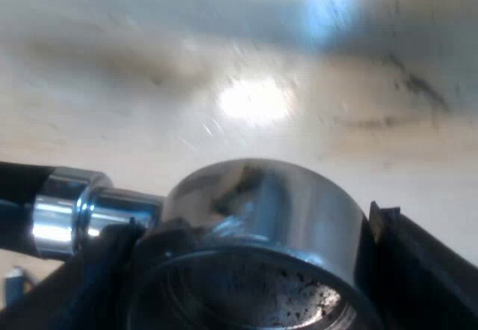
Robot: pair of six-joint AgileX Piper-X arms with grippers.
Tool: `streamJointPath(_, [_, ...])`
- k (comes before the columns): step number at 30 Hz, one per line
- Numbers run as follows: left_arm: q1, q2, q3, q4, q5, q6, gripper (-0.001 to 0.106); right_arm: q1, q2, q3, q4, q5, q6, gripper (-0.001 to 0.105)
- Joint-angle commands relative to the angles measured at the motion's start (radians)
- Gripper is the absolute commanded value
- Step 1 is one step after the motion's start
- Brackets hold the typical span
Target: Put the handle in the coffee machine
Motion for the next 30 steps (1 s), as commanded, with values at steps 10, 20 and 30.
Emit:
streamJointPath(10, [-0.004, 0.003, -0.057, 0.089, 0.005, 0.116, 0.086, -0.088, -0.013, -0.059, 0.008, -0.089, -0.28, 0.0])
streamJointPath(20, [-0.116, 0.109, -0.085, 0.089, -0.066, 0.108, 0.086, -0.088, 0.024, -0.07, 0.008, -0.09, -0.269, 0.0])
streamJointPath(30, [-0.225, 0.224, -0.094, 0.019, -0.186, 0.057, 0.086, -0.088, 0.035, -0.07, 0.001, -0.128, -0.238, 0.0])
